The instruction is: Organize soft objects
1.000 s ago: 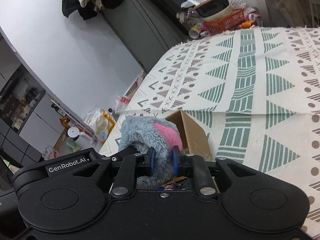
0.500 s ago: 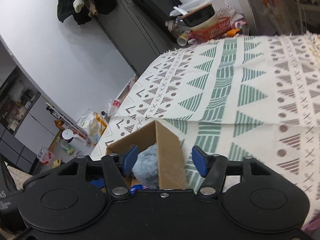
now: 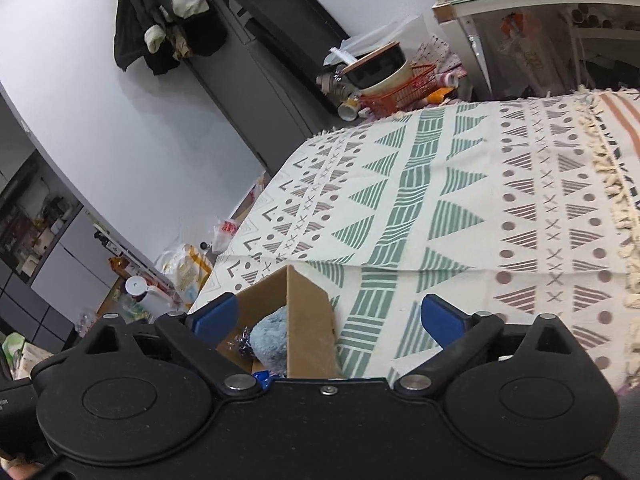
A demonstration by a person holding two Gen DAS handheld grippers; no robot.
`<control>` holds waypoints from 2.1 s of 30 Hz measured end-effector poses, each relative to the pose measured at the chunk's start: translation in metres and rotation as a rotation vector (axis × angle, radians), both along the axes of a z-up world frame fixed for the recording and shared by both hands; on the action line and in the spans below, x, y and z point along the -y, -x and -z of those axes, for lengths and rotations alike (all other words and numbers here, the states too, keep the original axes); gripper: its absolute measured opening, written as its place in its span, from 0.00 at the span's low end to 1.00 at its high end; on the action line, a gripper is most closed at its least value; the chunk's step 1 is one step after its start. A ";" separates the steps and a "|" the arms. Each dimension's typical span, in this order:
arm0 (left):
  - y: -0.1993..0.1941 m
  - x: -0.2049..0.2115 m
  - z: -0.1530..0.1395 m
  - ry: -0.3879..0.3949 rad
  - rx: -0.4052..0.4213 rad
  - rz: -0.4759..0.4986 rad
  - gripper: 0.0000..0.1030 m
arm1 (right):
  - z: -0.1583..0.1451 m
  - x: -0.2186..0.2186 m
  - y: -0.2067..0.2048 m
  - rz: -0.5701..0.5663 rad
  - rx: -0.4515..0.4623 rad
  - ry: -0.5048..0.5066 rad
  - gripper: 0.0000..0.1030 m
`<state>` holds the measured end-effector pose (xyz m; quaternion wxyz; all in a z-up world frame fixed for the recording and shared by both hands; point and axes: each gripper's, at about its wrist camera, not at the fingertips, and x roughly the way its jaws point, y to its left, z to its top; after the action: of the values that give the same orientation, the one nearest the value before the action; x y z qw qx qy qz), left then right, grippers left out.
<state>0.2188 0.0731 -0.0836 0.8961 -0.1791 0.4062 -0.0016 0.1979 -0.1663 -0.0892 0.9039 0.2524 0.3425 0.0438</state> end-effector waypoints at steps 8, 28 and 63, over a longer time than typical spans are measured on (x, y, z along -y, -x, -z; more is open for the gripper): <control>0.021 0.023 -0.032 -0.038 0.001 0.085 0.87 | -0.022 0.025 0.020 0.020 0.001 0.014 1.00; 0.096 0.038 -0.091 -0.091 0.108 0.140 0.95 | -0.090 0.044 0.081 -0.030 0.050 0.002 1.00; 0.181 0.027 -0.111 -0.258 0.129 0.146 0.99 | -0.123 0.016 0.147 -0.190 -0.022 0.331 1.00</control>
<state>0.0377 0.0464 0.0276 0.9333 -0.0319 0.3568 -0.0259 0.0512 -0.1823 0.0337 0.9211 0.0675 0.3770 0.0693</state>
